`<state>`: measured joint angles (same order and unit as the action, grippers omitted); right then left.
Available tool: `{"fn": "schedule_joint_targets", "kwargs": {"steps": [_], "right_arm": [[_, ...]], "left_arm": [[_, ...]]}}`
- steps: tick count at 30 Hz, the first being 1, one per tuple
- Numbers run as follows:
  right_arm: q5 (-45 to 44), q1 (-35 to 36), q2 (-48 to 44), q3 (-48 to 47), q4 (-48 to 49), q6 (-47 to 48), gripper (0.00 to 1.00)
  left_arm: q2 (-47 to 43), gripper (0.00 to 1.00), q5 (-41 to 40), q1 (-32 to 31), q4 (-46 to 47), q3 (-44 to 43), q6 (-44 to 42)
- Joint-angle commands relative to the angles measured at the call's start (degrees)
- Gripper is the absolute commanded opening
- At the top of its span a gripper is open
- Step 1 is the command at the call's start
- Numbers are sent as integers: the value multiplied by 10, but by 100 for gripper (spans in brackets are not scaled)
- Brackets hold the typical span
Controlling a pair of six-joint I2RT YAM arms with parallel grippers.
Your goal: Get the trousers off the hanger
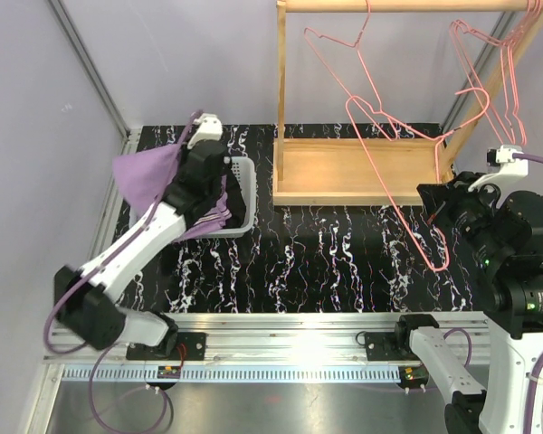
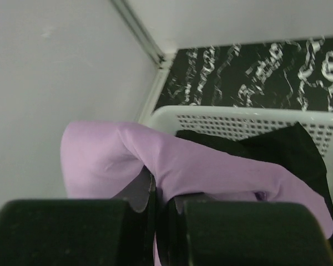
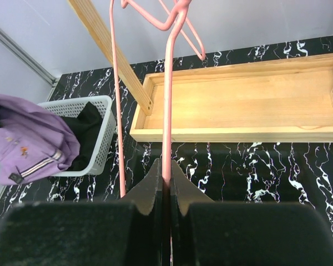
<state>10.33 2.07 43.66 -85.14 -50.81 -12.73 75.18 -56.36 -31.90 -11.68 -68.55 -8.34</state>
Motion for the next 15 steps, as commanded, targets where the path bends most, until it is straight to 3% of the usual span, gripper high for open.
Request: {"fn": "schedule_joint_targets", "kwargs": {"steps": [1, 6, 11, 15], "right_arm": [[13, -1, 1, -14, 24, -4, 0], [14, 0, 2, -10, 26, -4, 0], [18, 0, 1, -6, 29, -3, 0], [20, -1, -4, 8, 35, -5, 0]], "left_arm": [[68, 0, 92, 9, 29, -62, -16], [141, 0, 120, 22, 42, -82, -32], [205, 0, 133, 37, -16, -97, 3], [278, 0, 158, 41, -122, -141, 38]]}}
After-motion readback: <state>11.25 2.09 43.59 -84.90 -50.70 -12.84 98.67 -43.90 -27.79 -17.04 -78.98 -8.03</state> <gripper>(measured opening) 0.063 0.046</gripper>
